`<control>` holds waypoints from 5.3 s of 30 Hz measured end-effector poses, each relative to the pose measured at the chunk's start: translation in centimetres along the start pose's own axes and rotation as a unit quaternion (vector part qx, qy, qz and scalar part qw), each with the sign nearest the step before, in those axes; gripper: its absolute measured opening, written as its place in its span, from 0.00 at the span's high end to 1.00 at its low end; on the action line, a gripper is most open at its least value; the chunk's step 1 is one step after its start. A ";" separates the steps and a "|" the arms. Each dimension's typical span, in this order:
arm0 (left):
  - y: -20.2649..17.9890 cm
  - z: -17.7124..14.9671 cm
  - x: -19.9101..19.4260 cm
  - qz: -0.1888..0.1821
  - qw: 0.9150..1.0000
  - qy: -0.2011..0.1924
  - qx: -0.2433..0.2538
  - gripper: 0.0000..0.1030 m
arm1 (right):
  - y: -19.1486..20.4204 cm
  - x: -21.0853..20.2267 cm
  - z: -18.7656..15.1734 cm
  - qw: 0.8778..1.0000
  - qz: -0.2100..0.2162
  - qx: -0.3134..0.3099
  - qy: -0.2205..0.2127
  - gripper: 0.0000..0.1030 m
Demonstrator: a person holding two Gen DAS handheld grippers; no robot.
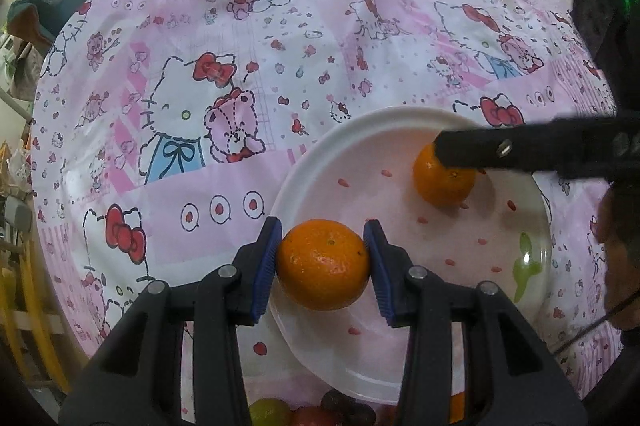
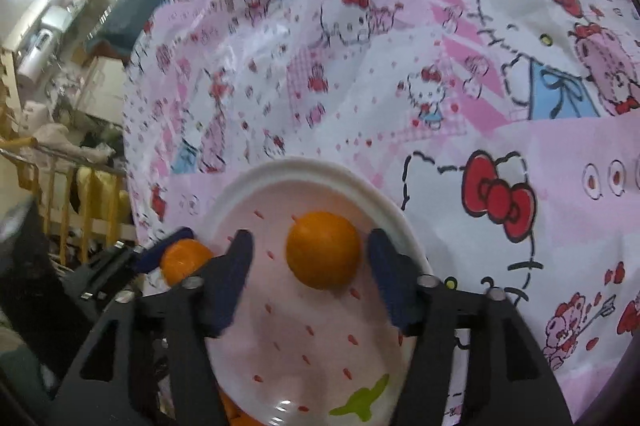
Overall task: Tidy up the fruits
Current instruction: 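Carry both held mandarins over the pink plate, then lower the mandarins onto the plate and open both tools, then withdraw both open tools from the plate back toward the fruit, then grasp a large orange with the right tool, then grasp another large orange with the left tool while the right tool lifts its orange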
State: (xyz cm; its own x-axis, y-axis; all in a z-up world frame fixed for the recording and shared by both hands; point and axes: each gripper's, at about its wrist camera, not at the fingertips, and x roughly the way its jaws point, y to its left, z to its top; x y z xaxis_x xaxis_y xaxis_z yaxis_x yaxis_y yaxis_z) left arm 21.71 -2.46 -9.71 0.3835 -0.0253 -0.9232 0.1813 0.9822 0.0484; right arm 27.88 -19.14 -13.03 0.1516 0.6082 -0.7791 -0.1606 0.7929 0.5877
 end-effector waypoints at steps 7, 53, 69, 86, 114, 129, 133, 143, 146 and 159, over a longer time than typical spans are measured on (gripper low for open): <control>-1.3 1.3 0.5 -0.010 1.000 -0.019 0.010 0.63 | -1.4 -4.5 -0.1 0.997 0.013 0.049 -0.057 0.34; 0.8 1.2 -6.4 0.027 0.992 -0.118 -0.037 0.21 | 0.6 -11.8 -5.3 0.991 -0.029 0.022 -0.125 0.34; 2.4 -5.1 -13.9 0.005 0.987 -0.139 -0.080 0.19 | 3.4 -15.0 -12.0 0.982 -0.064 0.007 -0.176 0.18; 4.8 -11.9 -15.6 0.024 0.985 -0.097 -0.141 0.19 | 4.9 -14.3 -16.5 0.984 -0.081 0.008 -0.162 0.18; 4.6 -12.7 -14.2 0.033 0.987 -0.061 -0.144 0.19 | 5.9 0.4 -18.3 0.994 -0.037 -0.001 0.102 0.18; 4.5 -12.5 -13.3 0.031 0.987 -0.048 -0.149 0.19 | 6.3 -0.8 -18.8 0.994 -0.024 -0.032 0.100 0.40; 4.7 -12.8 -13.0 0.035 0.987 -0.041 -0.149 0.19 | 5.6 -2.6 -18.9 0.997 -0.012 -0.016 0.078 0.40; 4.9 -13.2 -11.3 -0.020 0.985 -0.002 -0.173 0.19 | 3.0 -8.6 -18.5 0.999 -0.007 0.042 -0.019 0.40; 4.2 -13.4 -10.5 -0.016 0.987 0.015 -0.162 0.19 | 2.3 -10.6 -18.0 0.997 -0.011 0.058 -0.059 0.40; -2.4 -13.5 -5.9 -0.020 0.994 0.099 -0.030 0.20 | -0.3 -12.8 -17.4 0.989 -0.027 0.108 -0.100 0.40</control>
State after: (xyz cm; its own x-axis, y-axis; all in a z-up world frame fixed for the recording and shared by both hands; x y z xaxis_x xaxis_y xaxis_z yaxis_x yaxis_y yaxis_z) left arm 6.75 -2.17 -9.51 0.1894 -0.0341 -0.9813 0.1368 0.9906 -0.0080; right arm 8.98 -27.80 -7.03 0.3467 0.5426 -0.7651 0.0618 0.8007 0.5959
